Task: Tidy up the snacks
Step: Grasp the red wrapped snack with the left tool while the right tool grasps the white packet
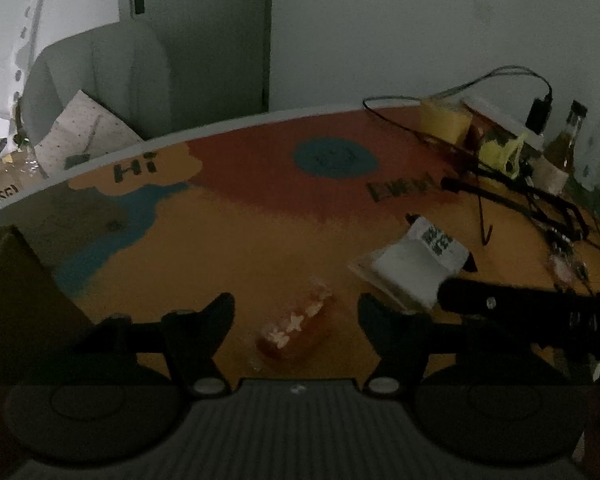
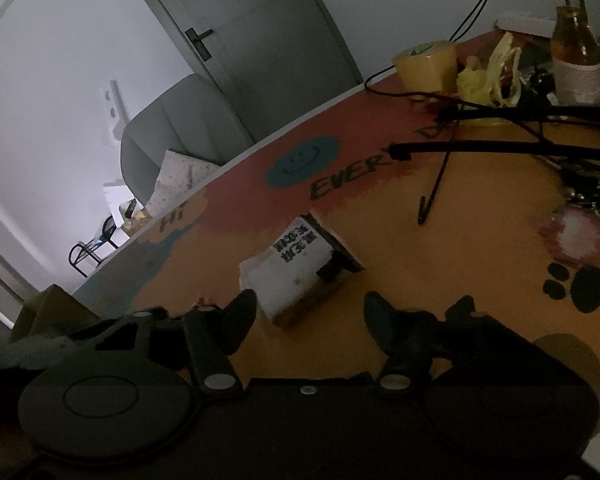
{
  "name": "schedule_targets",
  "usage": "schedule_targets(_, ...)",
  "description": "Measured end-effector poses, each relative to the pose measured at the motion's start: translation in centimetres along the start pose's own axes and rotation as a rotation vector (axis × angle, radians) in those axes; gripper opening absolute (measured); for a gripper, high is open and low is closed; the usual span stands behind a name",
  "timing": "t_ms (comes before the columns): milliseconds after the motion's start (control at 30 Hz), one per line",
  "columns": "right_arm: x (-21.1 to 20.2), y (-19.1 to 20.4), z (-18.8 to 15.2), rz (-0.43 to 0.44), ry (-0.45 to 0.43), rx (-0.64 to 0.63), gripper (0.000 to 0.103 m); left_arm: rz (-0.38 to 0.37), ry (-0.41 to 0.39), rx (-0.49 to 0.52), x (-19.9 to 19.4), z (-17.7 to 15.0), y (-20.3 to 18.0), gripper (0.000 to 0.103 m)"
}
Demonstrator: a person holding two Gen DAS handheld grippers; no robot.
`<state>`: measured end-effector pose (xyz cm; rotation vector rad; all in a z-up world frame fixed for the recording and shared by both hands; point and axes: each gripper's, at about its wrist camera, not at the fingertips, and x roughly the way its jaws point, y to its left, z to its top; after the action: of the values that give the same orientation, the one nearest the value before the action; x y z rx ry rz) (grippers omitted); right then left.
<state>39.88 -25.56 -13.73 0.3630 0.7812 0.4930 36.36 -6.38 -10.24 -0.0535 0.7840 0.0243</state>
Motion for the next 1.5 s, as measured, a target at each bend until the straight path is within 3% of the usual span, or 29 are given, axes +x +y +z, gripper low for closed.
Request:
schedule_targets(133,0.6,0.6,0.2,0.022,0.012,-0.005,0.051,-0.011,0.023,-0.002,0.4,-0.4,0.1,0.046)
schedule_targets(200,1.1,0.9,0.4,0.021,0.016,-0.008,0.051,0.002,0.018,-0.001,0.4,-0.4,0.3,0.033)
schedule_targets(333,1.9,1.4,0.9,0.012,0.018,-0.010,0.051,0.005,0.017,-0.035,0.2,-0.3,1.0,0.027)
schedule_targets(567,3.1,2.3,1.8,-0.029,0.014,-0.023,0.057,-0.002,-0.020,-0.098,-0.7,0.2,2.5,0.023)
schedule_targets(733,4.0,4.0,1.9,-0.067,0.008,-0.074,0.074,-0.003,-0.039,-0.137,-1.0,0.4,3.2,0.023)
schedule_targets(867,5.0,5.1,2.0,-0.125,0.001,-0.110,0.075,-0.002,-0.045,-0.157,-1.0,0.6,3.5,0.023)
schedule_targets(967,5.6,5.9,1.6,-0.187,0.009,-0.150,0.069,0.001,-0.045,-0.173,-1.0,0.5,3.8,0.023)
schedule_targets(1133,5.0,6.0,1.2,-0.236,0.015,-0.201,0.050,0.001,-0.039,-0.188,-1.1,0.3,4.0,0.023)
schedule_targets(1500,1.0,5.0,-0.1,-0.192,-0.009,-0.151,0.046,-0.028,-0.061,-0.154,-3.5,-0.4,2.7,0.023)
